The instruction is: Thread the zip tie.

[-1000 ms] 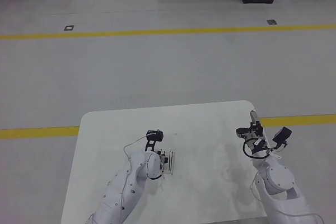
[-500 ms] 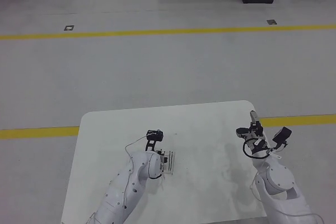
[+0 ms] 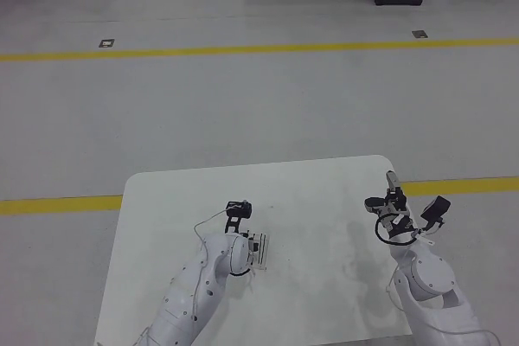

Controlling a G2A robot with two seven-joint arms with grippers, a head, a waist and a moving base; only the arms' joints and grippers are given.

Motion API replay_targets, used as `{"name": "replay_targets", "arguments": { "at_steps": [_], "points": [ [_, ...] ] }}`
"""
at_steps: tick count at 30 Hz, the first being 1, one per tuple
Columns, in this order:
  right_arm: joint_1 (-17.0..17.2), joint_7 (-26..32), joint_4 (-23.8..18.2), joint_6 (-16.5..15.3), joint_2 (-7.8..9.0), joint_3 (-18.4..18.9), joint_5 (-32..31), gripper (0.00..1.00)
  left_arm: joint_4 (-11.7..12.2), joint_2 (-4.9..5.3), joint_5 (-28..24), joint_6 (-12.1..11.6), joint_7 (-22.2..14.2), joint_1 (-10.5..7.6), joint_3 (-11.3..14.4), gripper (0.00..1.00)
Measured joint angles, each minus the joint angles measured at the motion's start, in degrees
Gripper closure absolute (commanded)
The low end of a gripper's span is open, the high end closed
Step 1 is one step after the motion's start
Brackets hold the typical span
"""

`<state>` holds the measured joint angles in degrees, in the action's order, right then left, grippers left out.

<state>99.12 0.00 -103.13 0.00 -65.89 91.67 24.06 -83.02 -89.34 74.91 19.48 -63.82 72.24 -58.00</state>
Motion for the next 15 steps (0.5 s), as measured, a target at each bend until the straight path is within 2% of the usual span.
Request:
{"name": "replay_targets", "arguments": {
  "at_steps": [4, 11, 15],
  "points": [
    [0.0, 0.0, 0.0, 0.0, 0.0, 0.0, 0.0, 0.0, 0.31, -0.14, 0.05, 0.0, 0.03, -0.05, -0.11, 0.95],
    [0.0, 0.0, 0.0, 0.0, 0.0, 0.0, 0.0, 0.0, 0.22, -0.33, 0.0, 0.0, 0.04, 0.03, -0.38, 0.87],
    [0.0, 0.0, 0.0, 0.0, 0.0, 0.0, 0.0, 0.0, 0.14, -0.43, 0.4, 0.0, 0.02, 0.21, -0.57, 0.86]
  ]
}}
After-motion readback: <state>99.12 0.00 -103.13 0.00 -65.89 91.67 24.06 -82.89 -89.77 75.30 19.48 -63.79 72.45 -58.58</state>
